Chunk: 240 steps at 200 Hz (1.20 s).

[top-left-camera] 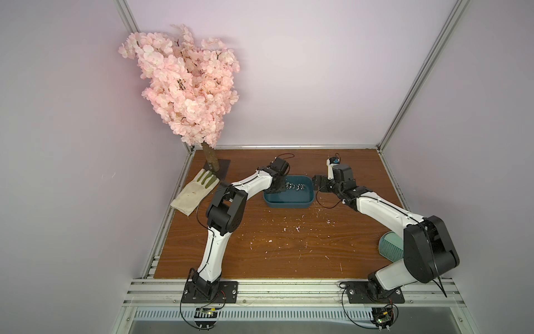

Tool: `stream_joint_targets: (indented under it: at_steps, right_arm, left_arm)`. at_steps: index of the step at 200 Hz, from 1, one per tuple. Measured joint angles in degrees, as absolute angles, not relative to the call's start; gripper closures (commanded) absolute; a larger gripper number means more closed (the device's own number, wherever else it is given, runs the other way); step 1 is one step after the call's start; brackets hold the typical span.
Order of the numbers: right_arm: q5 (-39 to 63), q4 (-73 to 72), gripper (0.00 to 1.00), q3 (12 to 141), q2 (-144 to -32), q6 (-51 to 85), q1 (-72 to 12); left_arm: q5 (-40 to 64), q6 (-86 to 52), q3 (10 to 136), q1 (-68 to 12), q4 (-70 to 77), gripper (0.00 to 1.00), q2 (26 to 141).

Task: Take out the wing nut from the storage box
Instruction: Pick up the wing nut from the storage box.

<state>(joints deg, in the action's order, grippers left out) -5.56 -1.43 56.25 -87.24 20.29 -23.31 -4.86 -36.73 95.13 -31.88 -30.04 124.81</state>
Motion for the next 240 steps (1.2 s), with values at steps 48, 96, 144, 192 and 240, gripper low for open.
stream_joint_targets:
  at_steps: [48, 96, 144, 192, 240]
  right_arm:
    - [-5.4, -1.4, 0.00, 56.2, -87.2, 20.4, -23.7]
    - [-5.4, -1.5, 0.00, 56.2, -87.2, 20.6, -24.3]
    - [-5.4, -1.4, 0.00, 56.2, -87.2, 20.6, -24.8]
    - [-5.5, -1.4, 0.01, 56.2, -87.2, 20.6, -24.8]
    - [-5.5, -1.4, 0.00, 56.2, -87.2, 20.5, -24.8]
  left_arm:
    - [-5.6, -36.7, 92.7, -32.6, -30.7, 0.99, 122.8]
    - [-6.0, -36.8, 91.5, -33.0, -31.1, 0.71, 120.2]
    - [-6.0, -36.9, 91.1, -33.0, -31.2, 0.67, 120.2]
    - [-5.9, -37.0, 90.9, -33.0, -31.2, 0.68, 120.8]
    - [-5.8, -36.9, 90.9, -33.0, -31.2, 0.75, 122.7]
